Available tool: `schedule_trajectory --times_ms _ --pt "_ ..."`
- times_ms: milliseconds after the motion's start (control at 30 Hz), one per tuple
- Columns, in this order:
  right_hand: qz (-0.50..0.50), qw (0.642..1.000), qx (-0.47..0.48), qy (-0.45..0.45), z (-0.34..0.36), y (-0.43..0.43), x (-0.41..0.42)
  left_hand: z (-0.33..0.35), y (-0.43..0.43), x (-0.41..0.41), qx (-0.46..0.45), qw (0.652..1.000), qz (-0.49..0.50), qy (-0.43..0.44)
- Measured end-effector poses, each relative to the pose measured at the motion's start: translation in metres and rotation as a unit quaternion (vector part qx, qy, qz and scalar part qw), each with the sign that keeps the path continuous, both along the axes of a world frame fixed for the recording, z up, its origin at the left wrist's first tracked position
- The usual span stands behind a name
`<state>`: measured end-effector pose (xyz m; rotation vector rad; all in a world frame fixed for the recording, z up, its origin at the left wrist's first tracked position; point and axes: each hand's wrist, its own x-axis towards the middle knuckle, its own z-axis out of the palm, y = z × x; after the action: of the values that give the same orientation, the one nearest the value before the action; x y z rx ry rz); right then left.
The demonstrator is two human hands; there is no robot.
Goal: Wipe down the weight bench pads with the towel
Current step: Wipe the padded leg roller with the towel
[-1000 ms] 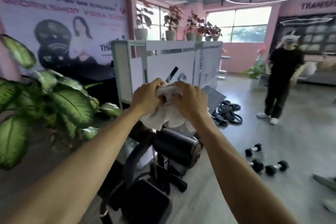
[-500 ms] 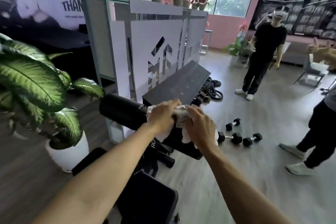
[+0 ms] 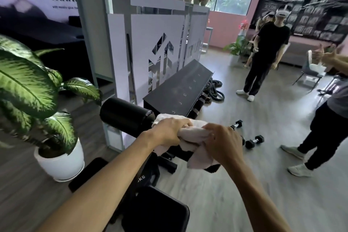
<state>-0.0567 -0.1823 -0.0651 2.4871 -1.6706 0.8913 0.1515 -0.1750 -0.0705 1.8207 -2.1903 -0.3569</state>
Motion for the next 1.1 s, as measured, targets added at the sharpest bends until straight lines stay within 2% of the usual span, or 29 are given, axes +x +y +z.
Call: schedule_trajectory --times_ms 100,200,267,300,367,433,500,567,633,767,867,1000,1100 --pt "0.044 0.999 0.0 0.004 -0.007 0.011 0.0 0.005 0.007 0.006 0.011 1.0 -0.007 -0.017" --pt "0.06 0.996 0.05 0.032 -0.016 0.018 0.004 -0.002 0.021 0.002 0.027 0.999 -0.016 -0.02" --pt "0.084 0.992 0.095 0.009 -0.019 0.015 0.003 -0.006 0.028 -0.001 0.078 0.997 -0.019 -0.015" --pt "0.097 0.988 0.121 -0.009 -0.019 0.012 0.002 -0.006 0.029 -0.001 0.109 0.994 -0.023 0.012" --pt "0.108 0.981 0.153 -0.05 -0.017 0.005 0.003 -0.003 0.027 0.005 0.128 0.981 -0.021 0.143" --pt "0.089 0.981 0.165 -0.058 -0.017 -0.004 0.006 -0.001 0.016 0.009 0.062 0.975 0.017 0.215" --pt "0.046 0.979 0.197 0.002 -0.022 -0.012 0.01 -0.009 0.0 0.008 -0.016 0.987 0.071 0.145" --pt "0.016 0.976 0.201 0.084 -0.037 -0.013 0.013 -0.03 -0.011 0.001 -0.011 0.997 0.074 0.036" --pt "0.006 0.98 0.154 0.129 -0.057 -0.005 0.009 -0.059 -0.01 -0.006 0.007 0.999 0.051 -0.018" --pt "0.004 0.985 0.08 0.154 -0.081 0.02 0.006 -0.106 0.016 -0.004 -0.098 0.987 0.074 -0.1" --pt "-0.003 0.983 0.081 0.162 -0.079 0.021 0.012 -0.105 0.016 0.001 -0.103 0.99 0.061 -0.079" --pt "-0.01 0.984 0.111 0.142 -0.065 0.016 0.02 -0.077 0.008 -0.004 -0.039 0.997 0.063 -0.034" --pt "-0.012 0.981 0.152 0.12 -0.055 0.024 0.026 -0.066 0.021 -0.009 -0.023 0.997 0.075 -0.003"
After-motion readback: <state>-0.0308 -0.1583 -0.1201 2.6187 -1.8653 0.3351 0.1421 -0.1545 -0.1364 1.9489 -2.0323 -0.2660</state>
